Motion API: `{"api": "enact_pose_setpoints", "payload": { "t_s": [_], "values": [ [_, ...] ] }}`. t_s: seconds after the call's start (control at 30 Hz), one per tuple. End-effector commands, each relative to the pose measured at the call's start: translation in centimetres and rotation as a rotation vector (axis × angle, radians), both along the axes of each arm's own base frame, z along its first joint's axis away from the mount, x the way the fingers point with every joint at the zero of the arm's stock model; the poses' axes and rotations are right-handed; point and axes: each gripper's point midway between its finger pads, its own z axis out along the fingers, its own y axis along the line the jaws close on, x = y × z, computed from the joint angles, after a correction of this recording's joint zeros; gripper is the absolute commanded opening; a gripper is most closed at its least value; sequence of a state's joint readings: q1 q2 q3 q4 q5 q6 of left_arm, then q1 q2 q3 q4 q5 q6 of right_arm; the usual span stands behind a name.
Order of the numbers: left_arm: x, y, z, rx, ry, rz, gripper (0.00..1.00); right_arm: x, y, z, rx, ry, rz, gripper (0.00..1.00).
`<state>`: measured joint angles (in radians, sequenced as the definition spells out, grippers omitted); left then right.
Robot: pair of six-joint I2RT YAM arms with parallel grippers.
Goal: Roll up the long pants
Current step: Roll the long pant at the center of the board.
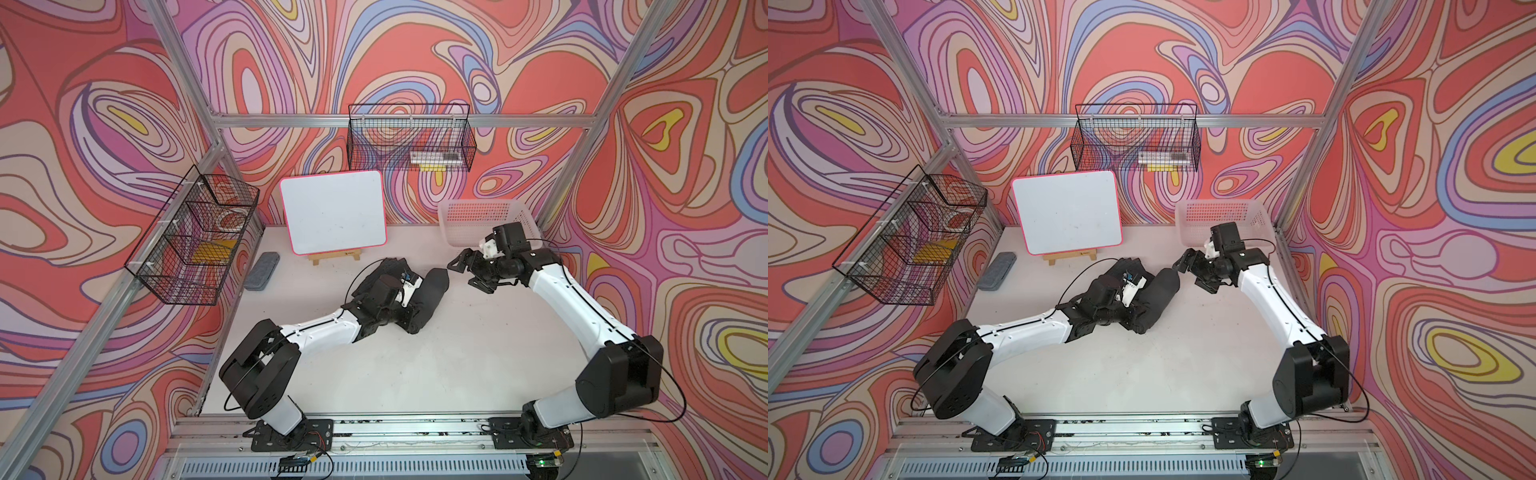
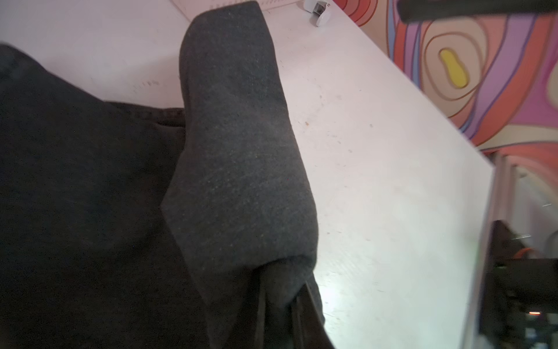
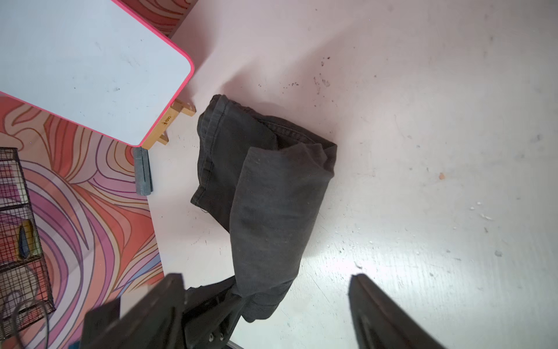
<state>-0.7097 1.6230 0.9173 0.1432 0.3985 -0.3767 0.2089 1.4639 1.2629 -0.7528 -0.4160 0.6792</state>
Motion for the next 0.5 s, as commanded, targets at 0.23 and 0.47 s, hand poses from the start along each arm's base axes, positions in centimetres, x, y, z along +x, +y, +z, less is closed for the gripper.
{"api": "enact_pose_setpoints", "payload": {
  "t_s": [0.23,0.47],
  "values": [
    [-2.9,-2.1,-0.6,-0.220,0.388,-0.033,0.00,-0.8,2.6,-7.0,0.131,0.022,-0.093,0.98],
    [-3.8,-1.4,-2.4,-0.176,0.438,-0.025,0.00,0.4,7.3,-10.7,0.077,0.081,-0.092,0.90]
  ]
}}
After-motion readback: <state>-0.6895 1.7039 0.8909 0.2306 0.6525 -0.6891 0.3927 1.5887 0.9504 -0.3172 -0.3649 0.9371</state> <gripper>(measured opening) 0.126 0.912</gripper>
